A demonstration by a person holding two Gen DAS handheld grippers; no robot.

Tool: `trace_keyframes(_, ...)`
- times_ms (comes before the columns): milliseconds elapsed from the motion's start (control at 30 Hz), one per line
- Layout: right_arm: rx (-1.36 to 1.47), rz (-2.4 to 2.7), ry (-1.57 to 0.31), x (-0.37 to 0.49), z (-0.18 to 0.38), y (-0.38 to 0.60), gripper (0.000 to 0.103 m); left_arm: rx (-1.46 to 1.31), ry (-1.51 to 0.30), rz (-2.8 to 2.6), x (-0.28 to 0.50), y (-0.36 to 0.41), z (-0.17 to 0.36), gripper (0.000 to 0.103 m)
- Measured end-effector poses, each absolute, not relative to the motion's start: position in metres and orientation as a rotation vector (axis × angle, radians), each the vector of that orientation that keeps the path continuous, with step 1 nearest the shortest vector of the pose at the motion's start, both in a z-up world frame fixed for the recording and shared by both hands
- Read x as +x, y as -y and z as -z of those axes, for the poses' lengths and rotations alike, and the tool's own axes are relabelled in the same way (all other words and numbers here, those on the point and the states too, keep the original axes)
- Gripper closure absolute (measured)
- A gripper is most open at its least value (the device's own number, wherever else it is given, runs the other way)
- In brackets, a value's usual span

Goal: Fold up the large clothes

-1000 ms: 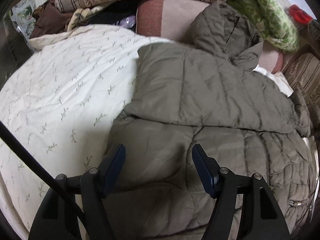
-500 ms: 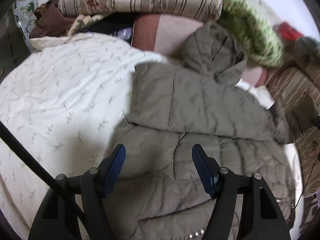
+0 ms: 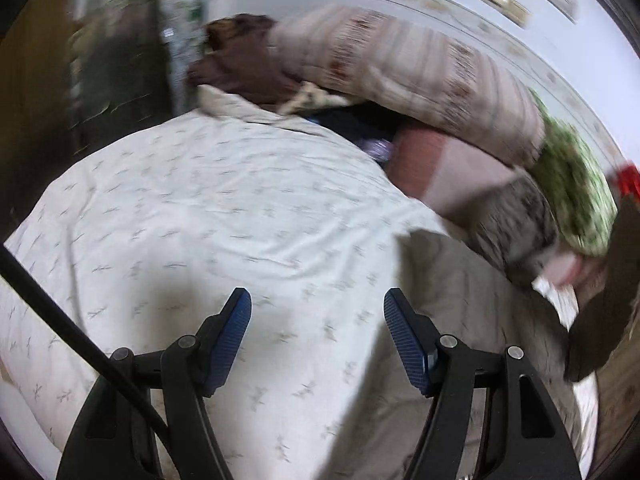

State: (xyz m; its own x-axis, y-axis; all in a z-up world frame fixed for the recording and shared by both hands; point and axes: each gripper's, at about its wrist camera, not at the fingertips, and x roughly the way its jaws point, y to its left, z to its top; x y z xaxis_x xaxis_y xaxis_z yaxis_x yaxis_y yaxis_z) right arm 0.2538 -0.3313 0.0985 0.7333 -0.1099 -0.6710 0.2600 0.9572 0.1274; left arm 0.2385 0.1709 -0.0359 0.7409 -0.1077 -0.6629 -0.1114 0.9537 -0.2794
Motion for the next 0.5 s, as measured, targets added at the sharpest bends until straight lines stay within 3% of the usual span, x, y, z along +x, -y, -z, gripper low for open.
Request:
trace_keyframes(133,0.18,0.059,-0.782,0.283,-0.062,0.251,0.093,-0.352,-0.748,-0.025,0.242,-0.185,0.039,0.035)
trace_keyframes(300,0.134,-0.054,-0.922,0.324,0.022,0.169,0.093,-0.328,-0.747,-0.031,0.243,-0.181,0.037,0.035)
trace_keyframes(500,0.076,-0.057,-1.076,0.351,0.11,0.129,0.089,-0.301,-0.736,-0.05,0.246,-0.177,0.036,0.035)
